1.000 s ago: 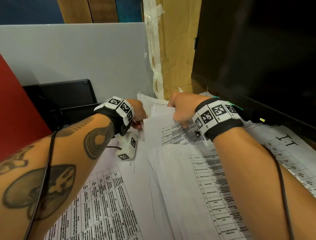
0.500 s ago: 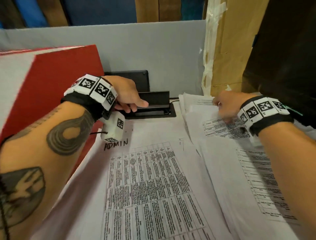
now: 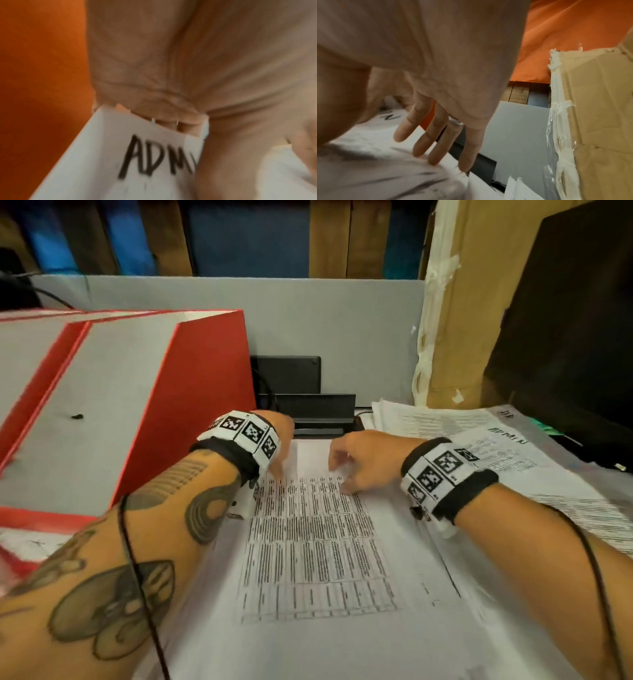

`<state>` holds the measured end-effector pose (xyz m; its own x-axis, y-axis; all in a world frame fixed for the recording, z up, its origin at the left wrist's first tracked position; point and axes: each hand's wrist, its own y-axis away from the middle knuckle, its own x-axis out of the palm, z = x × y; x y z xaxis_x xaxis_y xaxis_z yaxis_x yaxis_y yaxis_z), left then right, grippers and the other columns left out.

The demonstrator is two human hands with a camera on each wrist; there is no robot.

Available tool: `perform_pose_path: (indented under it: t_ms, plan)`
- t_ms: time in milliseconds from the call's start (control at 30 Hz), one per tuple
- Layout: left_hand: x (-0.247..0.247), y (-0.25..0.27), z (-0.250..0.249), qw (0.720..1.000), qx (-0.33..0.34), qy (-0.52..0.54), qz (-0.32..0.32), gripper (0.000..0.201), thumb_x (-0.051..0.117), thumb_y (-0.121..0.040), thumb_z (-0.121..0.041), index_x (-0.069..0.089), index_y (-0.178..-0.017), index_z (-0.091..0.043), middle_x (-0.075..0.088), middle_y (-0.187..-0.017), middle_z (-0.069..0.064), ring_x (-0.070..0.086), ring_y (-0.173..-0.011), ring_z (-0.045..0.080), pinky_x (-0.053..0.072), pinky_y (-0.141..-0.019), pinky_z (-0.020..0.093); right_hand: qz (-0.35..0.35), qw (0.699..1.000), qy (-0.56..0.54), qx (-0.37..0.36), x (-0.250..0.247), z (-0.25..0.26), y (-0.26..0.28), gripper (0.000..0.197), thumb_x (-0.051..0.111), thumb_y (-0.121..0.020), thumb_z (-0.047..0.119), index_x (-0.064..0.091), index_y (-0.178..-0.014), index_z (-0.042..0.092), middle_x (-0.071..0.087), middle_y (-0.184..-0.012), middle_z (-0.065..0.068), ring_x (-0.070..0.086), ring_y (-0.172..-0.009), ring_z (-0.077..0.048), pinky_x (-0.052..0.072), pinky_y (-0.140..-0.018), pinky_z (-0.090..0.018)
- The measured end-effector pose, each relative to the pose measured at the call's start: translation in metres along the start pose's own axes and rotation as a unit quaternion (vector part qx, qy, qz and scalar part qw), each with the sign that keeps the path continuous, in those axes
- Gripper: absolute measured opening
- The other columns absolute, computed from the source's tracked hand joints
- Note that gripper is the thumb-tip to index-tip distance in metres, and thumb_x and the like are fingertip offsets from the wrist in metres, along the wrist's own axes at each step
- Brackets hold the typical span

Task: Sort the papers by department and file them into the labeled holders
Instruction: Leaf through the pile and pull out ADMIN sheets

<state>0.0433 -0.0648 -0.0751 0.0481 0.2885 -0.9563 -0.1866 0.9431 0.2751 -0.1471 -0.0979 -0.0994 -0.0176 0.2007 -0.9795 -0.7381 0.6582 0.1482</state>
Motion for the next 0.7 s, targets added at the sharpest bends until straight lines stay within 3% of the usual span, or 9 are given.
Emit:
perform_pose_path:
  t_ms: [67, 133, 200, 267, 300, 367, 433, 567, 700]
  plan:
    - [-0.005, 0.004, 0.002, 0.997, 0.007, 0.039, -0.064, 0.053, 0.094, -0.070, -0.033, 0.067, -0.109, -0.007, 0.072, -0.106, 0.006, 0.070, -0.099, 0.026, 0.060, -0.088, 0.043, -0.072, 0.997, 0.001, 0.007, 0.001, -0.001, -0.003, 0.061, 0.086, -0.080, 0.037, 0.054, -0.131, 0.025, 0.053, -0.125, 0.004, 0.055, -0.112, -0.017, 0.049, -0.096, -0.034]
    - [-0.008, 0.010, -0.001, 0.988, 0.026, 0.108, -0.109, 0.046, 0.097, -0.064, -0.039, 0.076, -0.097, -0.014, 0.073, -0.081, 0.000, 0.069, -0.076, 0.018, 0.057, -0.068, 0.032, -0.153, 0.987, -0.043, 0.001, -0.004, -0.001, -0.005, 0.070, 0.087, -0.076, 0.040, 0.049, -0.134, 0.027, 0.052, -0.126, 0.006, 0.053, -0.111, -0.015, 0.048, -0.095, -0.034]
    - [-0.009, 0.018, -0.004, 0.970, 0.035, 0.192, -0.142, 0.044, 0.098, -0.058, -0.046, 0.079, -0.087, -0.019, 0.072, -0.071, -0.003, 0.067, -0.068, 0.014, 0.051, -0.060, 0.026, -0.191, 0.978, -0.089, -0.008, -0.012, -0.003, -0.006, 0.054, 0.088, -0.077, 0.036, 0.057, -0.122, 0.029, 0.060, -0.115, 0.009, 0.058, -0.101, -0.011, 0.048, -0.084, -0.029]
    - [-0.003, 0.022, -0.002, 0.943, 0.022, 0.277, -0.186, 0.048, 0.095, -0.060, -0.053, 0.080, -0.092, -0.021, 0.073, -0.080, -0.003, 0.069, -0.080, 0.016, 0.053, -0.067, 0.030, -0.182, 0.979, -0.093, 0.003, -0.019, -0.010, -0.005, 0.022, 0.087, -0.081, 0.029, 0.066, -0.089, 0.028, 0.063, -0.085, 0.011, 0.059, -0.077, -0.007, 0.042, -0.068, -0.027]
    - [0.003, 0.025, 0.001, 0.931, 0.018, 0.305, -0.200, 0.046, 0.092, -0.065, -0.053, 0.079, -0.096, -0.022, 0.074, -0.087, -0.003, 0.068, -0.087, 0.017, 0.054, -0.072, 0.032, -0.169, 0.981, -0.091, 0.008, -0.020, -0.017, -0.004, 0.019, 0.087, -0.081, 0.026, 0.067, -0.078, 0.027, 0.063, -0.077, 0.011, 0.058, -0.071, -0.007, 0.042, -0.065, -0.028]
    - [0.015, 0.029, 0.007, 0.923, 0.016, 0.335, -0.190, 0.038, 0.089, -0.076, -0.040, 0.078, -0.107, -0.019, 0.075, -0.100, -0.002, 0.069, -0.095, 0.018, 0.054, -0.078, 0.031, -0.145, 0.982, -0.122, 0.015, -0.020, -0.031, -0.002, 0.013, 0.087, -0.081, 0.019, 0.075, -0.082, 0.023, 0.073, -0.084, 0.005, 0.068, -0.080, -0.013, 0.054, -0.072, -0.033]
    - [0.026, 0.034, 0.012, 0.912, 0.021, 0.377, -0.161, 0.032, 0.086, -0.083, -0.024, 0.078, -0.113, -0.020, 0.077, -0.105, -0.004, 0.070, -0.093, 0.013, 0.054, -0.076, 0.027, -0.129, 0.976, -0.178, 0.013, -0.020, -0.041, 0.002, 0.024, 0.085, -0.082, 0.007, 0.075, -0.096, 0.025, 0.079, -0.094, 0.001, 0.076, -0.091, -0.018, 0.061, -0.082, -0.037]
    - [0.032, 0.041, 0.015, 0.874, 0.025, 0.461, -0.151, 0.028, 0.091, -0.076, -0.021, 0.081, -0.102, -0.021, 0.079, -0.097, -0.008, 0.074, -0.087, 0.009, 0.061, -0.082, 0.032, -0.137, 0.956, -0.261, -0.015, -0.021, -0.042, 0.003, 0.044, 0.075, -0.085, -0.009, 0.066, -0.109, 0.026, 0.077, -0.105, 0.000, 0.077, -0.094, -0.016, 0.063, -0.086, -0.043]
    - [0.039, 0.040, 0.016, 0.830, 0.013, 0.525, -0.188, 0.032, 0.097, -0.067, -0.027, 0.080, -0.094, -0.021, 0.079, -0.090, -0.008, 0.076, -0.084, 0.011, 0.063, -0.082, 0.036, -0.237, 0.936, -0.256, -0.047, -0.023, -0.024, -0.001, 0.017, 0.086, -0.081, 0.013, 0.072, -0.084, 0.021, 0.077, -0.095, 0.003, 0.074, -0.091, -0.016, 0.060, -0.091, -0.043]
